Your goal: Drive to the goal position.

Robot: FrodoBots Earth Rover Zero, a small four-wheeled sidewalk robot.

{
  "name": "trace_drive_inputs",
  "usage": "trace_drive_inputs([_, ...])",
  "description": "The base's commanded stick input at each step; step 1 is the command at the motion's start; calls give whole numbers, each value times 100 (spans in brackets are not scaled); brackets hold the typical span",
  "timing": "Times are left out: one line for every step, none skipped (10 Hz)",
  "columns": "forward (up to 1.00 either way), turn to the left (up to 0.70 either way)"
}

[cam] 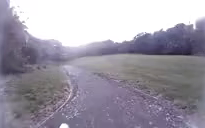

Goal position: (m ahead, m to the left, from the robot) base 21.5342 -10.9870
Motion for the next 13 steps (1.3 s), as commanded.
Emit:
trace_drive_inputs([70,0])
trace_drive_inputs([70,0])
trace_drive_inputs([70,16])
trace_drive_inputs([70,18])
trace_drive_inputs([70,25])
trace_drive_inputs([70,31])
trace_drive_inputs([70,31])
trace_drive_inputs([70,31])
trace_drive_inputs([70,31])
trace_drive_inputs([70,31])
trace_drive_inputs([70,30])
trace_drive_inputs([70,28])
trace_drive_inputs([70,16])
